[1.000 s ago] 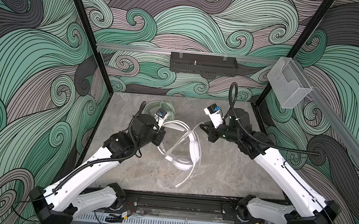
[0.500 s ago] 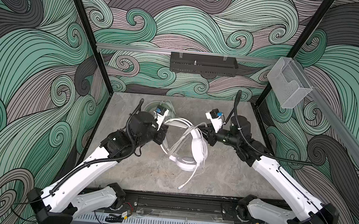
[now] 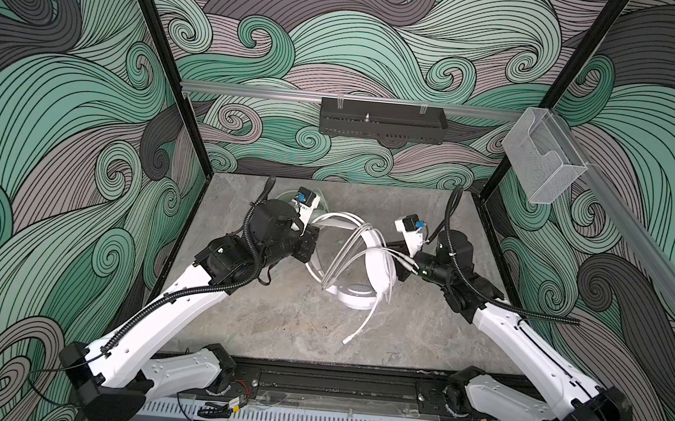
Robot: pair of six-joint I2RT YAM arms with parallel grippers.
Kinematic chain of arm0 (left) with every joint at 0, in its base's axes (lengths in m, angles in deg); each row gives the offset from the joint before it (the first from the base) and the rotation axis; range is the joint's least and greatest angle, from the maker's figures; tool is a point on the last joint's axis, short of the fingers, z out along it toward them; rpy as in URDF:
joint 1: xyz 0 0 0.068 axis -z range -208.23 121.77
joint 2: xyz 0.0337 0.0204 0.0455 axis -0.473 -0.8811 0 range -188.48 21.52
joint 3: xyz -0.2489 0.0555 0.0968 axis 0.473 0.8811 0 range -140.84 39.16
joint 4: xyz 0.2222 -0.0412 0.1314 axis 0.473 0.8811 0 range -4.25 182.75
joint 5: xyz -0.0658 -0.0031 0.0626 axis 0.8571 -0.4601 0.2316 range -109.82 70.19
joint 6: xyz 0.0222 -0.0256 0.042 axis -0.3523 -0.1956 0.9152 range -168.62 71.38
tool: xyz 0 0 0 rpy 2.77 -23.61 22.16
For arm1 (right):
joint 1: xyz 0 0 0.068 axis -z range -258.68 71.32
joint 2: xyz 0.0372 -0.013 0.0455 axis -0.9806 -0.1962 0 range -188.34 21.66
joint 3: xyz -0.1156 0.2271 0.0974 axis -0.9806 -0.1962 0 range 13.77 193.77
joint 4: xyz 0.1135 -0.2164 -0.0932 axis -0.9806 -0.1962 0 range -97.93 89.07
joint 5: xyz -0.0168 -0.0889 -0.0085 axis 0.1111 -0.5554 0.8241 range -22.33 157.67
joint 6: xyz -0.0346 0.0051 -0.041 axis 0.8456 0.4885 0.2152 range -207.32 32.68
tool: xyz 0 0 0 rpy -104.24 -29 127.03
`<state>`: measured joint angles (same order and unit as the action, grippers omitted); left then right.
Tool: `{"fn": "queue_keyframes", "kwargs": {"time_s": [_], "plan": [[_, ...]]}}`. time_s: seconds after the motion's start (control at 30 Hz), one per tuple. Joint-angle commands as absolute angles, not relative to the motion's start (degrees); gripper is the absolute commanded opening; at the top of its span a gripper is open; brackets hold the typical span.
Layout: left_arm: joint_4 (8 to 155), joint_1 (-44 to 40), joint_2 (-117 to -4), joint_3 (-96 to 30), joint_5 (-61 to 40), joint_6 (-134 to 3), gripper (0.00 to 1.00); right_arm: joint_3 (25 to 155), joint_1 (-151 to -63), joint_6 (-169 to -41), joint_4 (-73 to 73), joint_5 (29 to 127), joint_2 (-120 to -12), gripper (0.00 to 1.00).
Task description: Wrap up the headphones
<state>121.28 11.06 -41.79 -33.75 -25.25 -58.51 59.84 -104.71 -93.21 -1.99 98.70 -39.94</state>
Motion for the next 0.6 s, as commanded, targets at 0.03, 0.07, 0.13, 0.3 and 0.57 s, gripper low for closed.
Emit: {"fn": "queue_keyframes", "kwargs": {"time_s": [0.03,0.07,0.13,0.3,0.57], "plan": [[124.87,11.23,-42.22,-38.38,-26.95,-62.42,0.00,58.28,-104.26,-93.96,-2.43,95.55,-38.10,0.25],[125.65,11.24,-42.53,-38.78,-27.09,-62.61,0.00,58.01,-104.10,-93.95,-3.32,94.80,-37.65,0.25],[126.73,11.24,-42.96,-39.15,-28.00,-62.79,0.00,57.99,-103.84,-93.41,-5.90,92.39,-36.52,0.26],[129.17,11.24,-44.79,-40.68,-30.00,-62.41,0.00,60.17,-103.05,-89.94,-13.27,87.84,-33.32,0.34],[126.28,11.21,-44.48,-41.04,-29.57,-63.22,0.00,62.36,-102.68,-87.96,-18.54,89.92,-26.25,0.56]]}}
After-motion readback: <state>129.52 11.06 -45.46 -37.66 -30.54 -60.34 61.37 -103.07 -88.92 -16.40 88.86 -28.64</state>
